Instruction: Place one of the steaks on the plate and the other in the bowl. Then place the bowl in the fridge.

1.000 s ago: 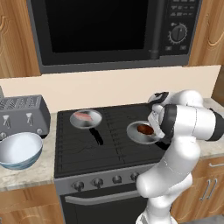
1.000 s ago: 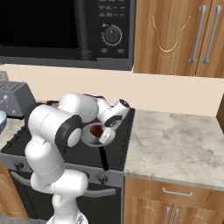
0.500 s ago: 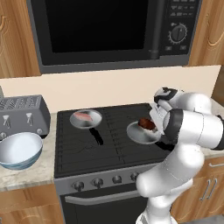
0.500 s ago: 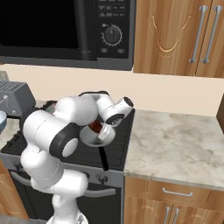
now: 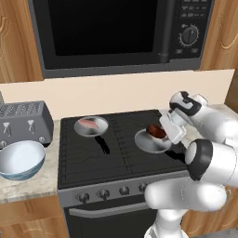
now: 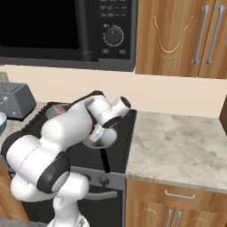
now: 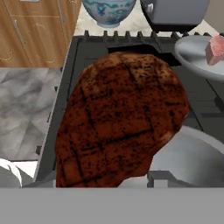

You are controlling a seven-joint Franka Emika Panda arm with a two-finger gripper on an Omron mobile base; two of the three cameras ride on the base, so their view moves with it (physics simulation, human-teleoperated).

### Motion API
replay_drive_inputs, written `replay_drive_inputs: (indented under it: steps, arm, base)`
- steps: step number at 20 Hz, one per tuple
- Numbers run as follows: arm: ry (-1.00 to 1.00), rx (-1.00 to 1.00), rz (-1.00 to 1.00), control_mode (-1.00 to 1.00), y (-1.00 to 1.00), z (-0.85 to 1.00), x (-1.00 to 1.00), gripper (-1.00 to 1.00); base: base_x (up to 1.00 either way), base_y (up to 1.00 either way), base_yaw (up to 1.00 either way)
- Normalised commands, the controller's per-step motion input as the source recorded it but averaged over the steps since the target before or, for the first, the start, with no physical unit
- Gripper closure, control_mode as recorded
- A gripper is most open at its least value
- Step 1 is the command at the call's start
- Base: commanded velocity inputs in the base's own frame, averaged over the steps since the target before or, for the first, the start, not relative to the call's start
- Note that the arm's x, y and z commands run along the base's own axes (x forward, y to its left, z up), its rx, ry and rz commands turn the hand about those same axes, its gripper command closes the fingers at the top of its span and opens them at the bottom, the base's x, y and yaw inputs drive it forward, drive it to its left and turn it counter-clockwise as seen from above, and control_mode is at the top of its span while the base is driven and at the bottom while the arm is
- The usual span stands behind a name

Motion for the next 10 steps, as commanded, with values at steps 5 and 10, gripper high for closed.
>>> replay_drive_inputs:
  steps: [5,10]
  arm:
    - [-0.01,-0.01,-0.08,-1.0,0.66,0.36,-0.57,1.0]
    - [0.0,-0.05,0.0,-1.0,0.61,0.46,-0.49,1.0]
  base:
    - [0.0,0.0,0.0]
    - [0.0,0.0,0.0]
